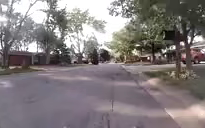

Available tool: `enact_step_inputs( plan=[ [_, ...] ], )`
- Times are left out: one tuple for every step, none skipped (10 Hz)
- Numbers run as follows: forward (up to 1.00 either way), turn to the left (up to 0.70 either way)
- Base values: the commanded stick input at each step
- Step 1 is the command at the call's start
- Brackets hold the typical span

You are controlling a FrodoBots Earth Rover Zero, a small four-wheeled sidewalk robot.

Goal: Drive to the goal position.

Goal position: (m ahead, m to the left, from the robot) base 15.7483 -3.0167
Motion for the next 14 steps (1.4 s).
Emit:
enact_step_inputs(
  plan=[
    [0.85, -0.18],
    [0.85, -0.04],
    [0.85, 0.00],
    [0.85, 0.00],
    [0.85, 0.00],
    [0.85, 0.00],
    [0.85, 0.00],
    [0.85, 0.00],
    [0.85, 0.00],
    [0.85, 0.00],
    [0.85, 0.00],
    [0.85, 0.00],
    [0.85, 0.00],
    [0.85, 0.00]
  ],
)
